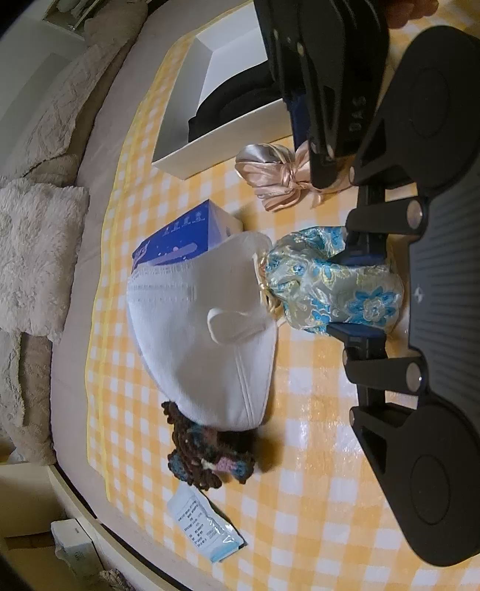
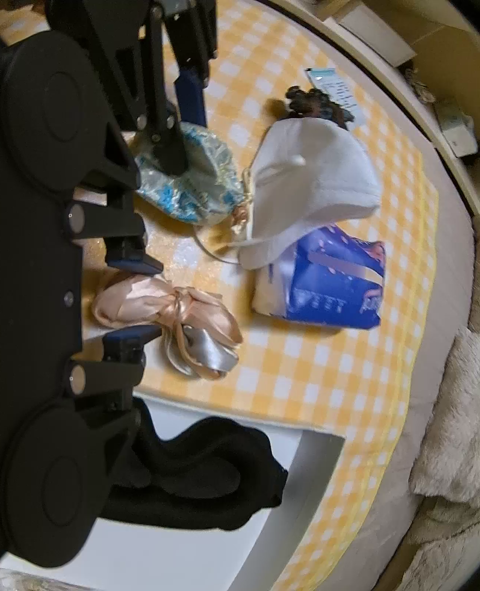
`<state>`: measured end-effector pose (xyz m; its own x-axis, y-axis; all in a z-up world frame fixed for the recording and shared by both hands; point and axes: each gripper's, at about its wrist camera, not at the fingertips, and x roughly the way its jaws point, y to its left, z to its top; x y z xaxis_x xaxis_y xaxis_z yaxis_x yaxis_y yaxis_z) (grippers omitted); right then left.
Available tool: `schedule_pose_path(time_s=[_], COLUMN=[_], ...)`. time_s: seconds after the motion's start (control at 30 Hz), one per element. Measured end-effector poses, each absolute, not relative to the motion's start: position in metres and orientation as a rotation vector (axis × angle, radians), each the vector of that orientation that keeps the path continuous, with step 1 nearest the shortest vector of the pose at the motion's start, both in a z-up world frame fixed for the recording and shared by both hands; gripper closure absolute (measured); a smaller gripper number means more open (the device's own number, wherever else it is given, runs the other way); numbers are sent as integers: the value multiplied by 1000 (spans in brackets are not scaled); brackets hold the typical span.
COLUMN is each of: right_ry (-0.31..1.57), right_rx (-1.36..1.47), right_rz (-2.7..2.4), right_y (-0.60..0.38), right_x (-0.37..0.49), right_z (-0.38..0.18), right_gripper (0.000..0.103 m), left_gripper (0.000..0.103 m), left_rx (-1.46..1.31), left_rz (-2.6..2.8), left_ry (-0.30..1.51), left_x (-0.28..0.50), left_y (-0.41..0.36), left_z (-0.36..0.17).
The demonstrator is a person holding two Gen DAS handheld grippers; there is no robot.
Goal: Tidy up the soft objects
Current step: 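Grasp the peach satin pouch with the right gripper while the left gripper grasps the blue floral pouch, then carry the peach pouch into the tray with the right gripper while the left gripper places the floral pouch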
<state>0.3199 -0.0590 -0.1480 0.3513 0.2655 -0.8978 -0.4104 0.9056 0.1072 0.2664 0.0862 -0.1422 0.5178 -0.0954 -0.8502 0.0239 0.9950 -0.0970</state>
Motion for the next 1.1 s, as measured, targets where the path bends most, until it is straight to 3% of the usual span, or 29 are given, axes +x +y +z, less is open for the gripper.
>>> schedule_pose_path(time_s=[0.3, 1.1], right_ry=[1027, 668], right_rx=[-159, -8], right_rz=[493, 518], right_y=[-65, -178], right_x=[316, 254], right_z=[-129, -15], right_gripper=[87, 88], left_gripper=[73, 73], left_rx=[-108, -251], left_rz=[-28, -60], left_ry=[989, 693], left_x=[256, 213], left_y=[98, 61], left_z=[-130, -30])
